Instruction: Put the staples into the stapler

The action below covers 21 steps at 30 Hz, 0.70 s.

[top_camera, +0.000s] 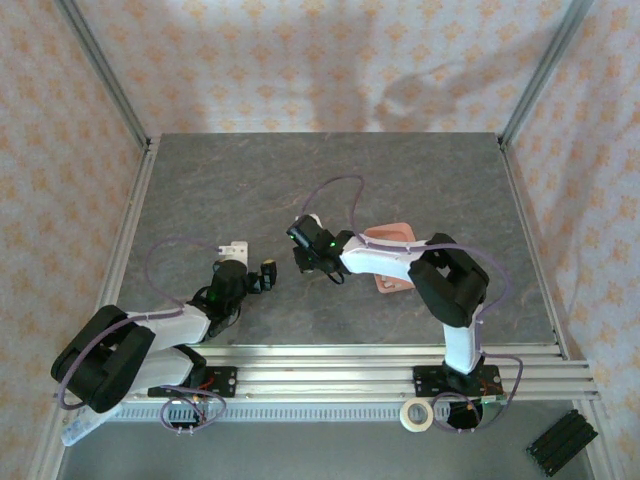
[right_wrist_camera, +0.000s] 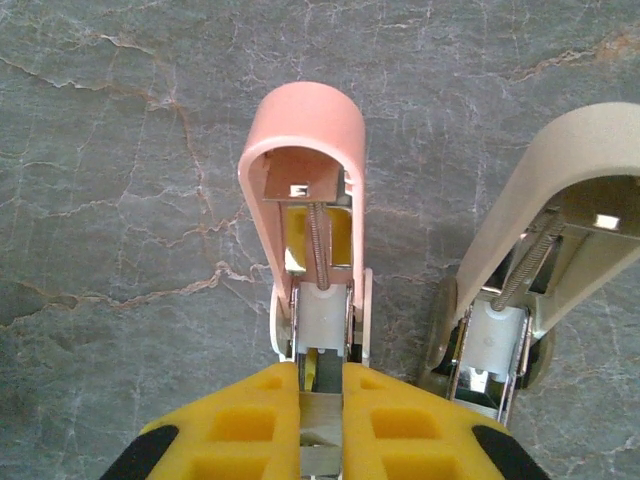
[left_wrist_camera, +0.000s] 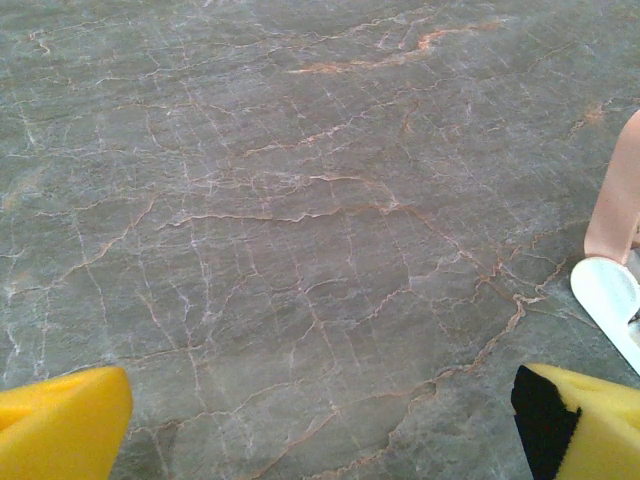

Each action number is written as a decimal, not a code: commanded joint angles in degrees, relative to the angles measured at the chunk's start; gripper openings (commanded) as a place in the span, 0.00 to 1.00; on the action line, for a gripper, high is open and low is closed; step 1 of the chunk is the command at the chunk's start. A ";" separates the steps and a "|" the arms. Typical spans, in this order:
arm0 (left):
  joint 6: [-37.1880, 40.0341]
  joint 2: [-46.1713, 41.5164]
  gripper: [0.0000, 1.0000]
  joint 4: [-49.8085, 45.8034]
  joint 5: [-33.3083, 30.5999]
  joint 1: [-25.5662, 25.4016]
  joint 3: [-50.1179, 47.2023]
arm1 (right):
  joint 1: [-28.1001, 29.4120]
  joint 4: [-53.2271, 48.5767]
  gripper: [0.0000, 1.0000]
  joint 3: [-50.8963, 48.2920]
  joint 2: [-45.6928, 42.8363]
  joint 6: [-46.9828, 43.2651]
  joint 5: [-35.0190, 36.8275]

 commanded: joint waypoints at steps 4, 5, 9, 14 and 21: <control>1.46 0.39 0.98 2.57 0.15 -0.17 1.38 | -0.42 -0.11 0.13 0.58 1.65 1.00 -0.02; 1.49 0.51 0.98 2.50 0.19 -0.12 1.38 | -0.43 -0.13 0.13 0.68 1.69 0.93 -0.05; 1.57 0.66 0.98 2.54 0.27 -0.17 1.47 | -0.42 -0.18 0.13 1.03 2.31 0.84 -0.22; 1.46 1.09 0.98 2.67 0.30 -0.17 1.71 | -0.42 -0.51 0.13 1.08 2.51 0.97 -0.04; 1.58 1.45 0.98 3.01 0.59 -0.13 1.74 | -0.42 -2.97 0.13 2.38 2.37 1.90 2.45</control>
